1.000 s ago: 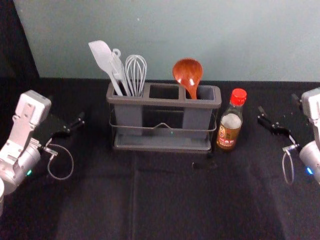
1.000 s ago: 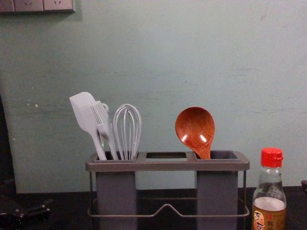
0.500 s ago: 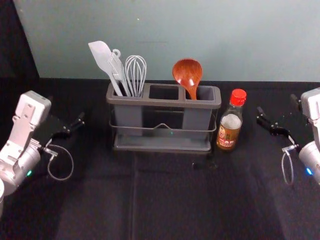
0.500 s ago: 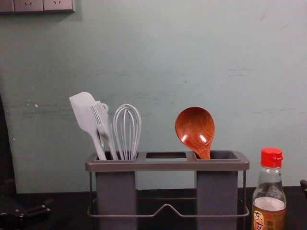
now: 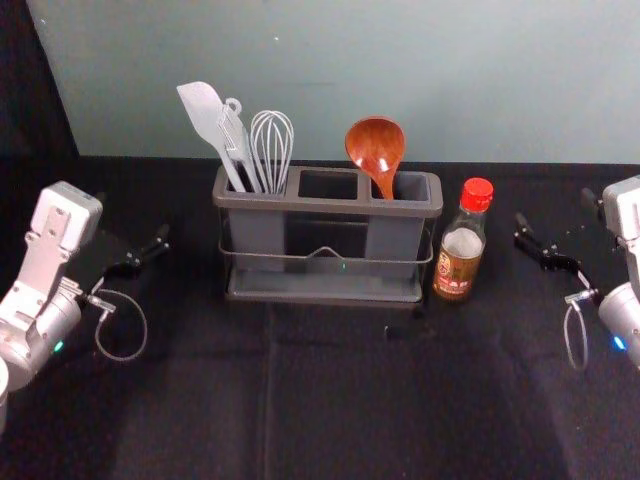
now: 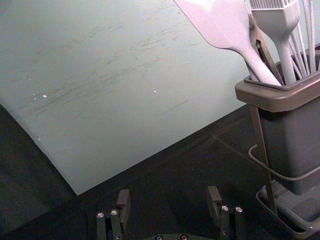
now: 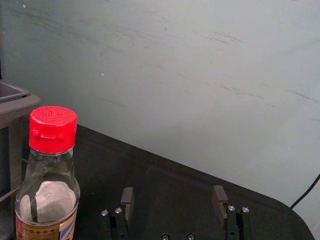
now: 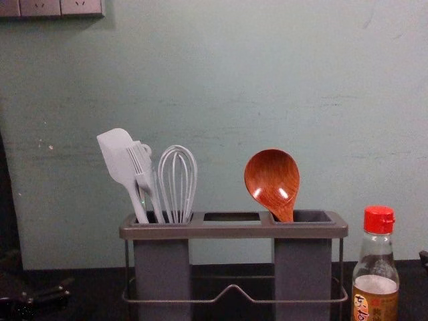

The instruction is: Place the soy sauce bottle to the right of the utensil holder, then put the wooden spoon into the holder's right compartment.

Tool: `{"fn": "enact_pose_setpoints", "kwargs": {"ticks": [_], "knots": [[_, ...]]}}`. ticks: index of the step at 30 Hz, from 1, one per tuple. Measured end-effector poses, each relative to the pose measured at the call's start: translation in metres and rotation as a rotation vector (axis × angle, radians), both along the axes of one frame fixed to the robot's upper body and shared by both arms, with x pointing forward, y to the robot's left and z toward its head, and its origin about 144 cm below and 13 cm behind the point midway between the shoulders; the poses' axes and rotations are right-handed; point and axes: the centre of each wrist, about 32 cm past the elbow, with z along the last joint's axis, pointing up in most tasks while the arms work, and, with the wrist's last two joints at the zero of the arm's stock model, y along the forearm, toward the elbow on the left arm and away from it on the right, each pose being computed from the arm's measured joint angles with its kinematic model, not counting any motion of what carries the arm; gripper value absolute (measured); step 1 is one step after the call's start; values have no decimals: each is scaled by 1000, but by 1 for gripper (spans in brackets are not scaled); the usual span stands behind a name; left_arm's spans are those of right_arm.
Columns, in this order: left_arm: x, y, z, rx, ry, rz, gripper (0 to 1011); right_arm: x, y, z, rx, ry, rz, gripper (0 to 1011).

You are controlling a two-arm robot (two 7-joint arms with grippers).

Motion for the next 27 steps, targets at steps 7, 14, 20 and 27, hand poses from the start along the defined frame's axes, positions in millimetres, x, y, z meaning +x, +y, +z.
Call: {"fn": "enact_pose_setpoints", "kwargs": {"ticks": [7, 14, 20, 27], "knots": [[0, 0, 0, 0, 0, 0, 1005, 0, 0, 0, -1, 0, 0, 1002], [0, 0, 0, 0, 0, 0, 1005, 0, 0, 0, -1, 0, 0, 1002], [0, 0, 0, 0, 0, 0, 1005, 0, 0, 0, -1, 0, 0, 1002], [0, 0, 0, 0, 0, 0, 1005, 0, 0, 0, -1, 0, 0, 1002]]}}
